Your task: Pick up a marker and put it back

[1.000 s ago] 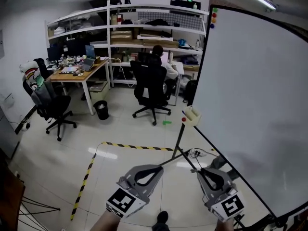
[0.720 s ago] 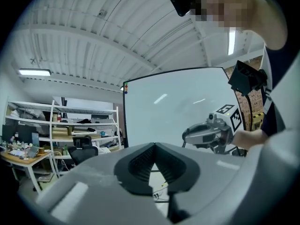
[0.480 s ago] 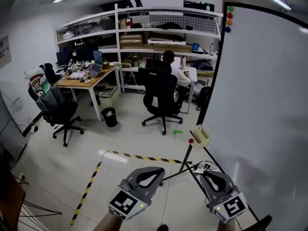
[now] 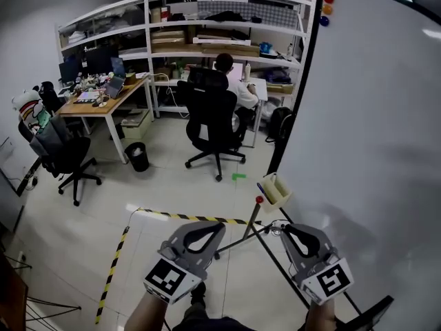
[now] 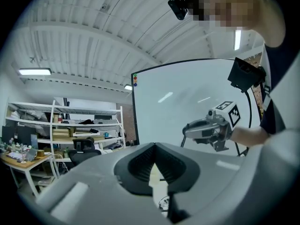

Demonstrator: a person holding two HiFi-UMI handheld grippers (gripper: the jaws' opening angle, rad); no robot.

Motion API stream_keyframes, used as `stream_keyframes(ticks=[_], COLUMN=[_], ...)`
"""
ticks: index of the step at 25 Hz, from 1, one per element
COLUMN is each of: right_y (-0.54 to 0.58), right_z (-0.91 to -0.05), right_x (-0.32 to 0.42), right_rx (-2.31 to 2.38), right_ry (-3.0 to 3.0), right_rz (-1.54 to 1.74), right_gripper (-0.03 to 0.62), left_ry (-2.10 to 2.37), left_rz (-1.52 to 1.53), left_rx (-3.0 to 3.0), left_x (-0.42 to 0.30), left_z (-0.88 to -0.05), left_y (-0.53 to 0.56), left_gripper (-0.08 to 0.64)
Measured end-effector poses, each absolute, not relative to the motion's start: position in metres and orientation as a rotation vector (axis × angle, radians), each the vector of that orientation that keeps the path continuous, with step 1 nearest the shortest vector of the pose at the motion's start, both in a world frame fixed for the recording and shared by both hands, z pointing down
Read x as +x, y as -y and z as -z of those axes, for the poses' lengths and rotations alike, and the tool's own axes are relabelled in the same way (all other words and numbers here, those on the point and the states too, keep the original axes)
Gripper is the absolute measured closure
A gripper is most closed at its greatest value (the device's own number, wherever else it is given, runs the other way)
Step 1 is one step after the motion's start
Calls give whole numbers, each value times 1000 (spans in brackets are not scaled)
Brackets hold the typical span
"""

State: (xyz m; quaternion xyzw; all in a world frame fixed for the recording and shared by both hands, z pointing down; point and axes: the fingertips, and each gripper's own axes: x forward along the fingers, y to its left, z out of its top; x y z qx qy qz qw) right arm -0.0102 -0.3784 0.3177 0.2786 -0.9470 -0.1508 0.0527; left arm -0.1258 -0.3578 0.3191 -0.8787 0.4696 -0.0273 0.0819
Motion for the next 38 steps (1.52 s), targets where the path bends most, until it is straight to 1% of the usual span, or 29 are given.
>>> stream_keyframes(ticks=[5,9,12,15,19,25,31,38], right_y=[418,453,484,510,537,574,604,619], right_z=[-323,-322,-318,-323,-342,-372,-414,-462], right_x=[-29,-50,-64,-68,-61,-37,-19,-13], right_rx=[901,971,1050,1131,1234,1345,1327,1278], right_ry=[2805,2735,2697,2648,2594,2519,2479,2434], right_rz=[488,483,472,449,356,242,121,-12], right_gripper=[555,555,555,555,554,554,555,554], left_ry=[-1329,-1298,-1238,-1159,-1079,-971,-946,-947], left_rz=[22,-40,-15,0,-25,31,12,84], left_rx=[-2665,-2703,-2731,-2776,-2855,-2929,-2988,-3046], left_x=[-146,-178,-201,-209,-202,-176,-146,-135], left_z=[-322,-315,-314,-319,-330,-347,-361,-388], left_y=[407,451,488,518,553,592,623,645], left_gripper=[554,554,554,554,554,554,554,554])
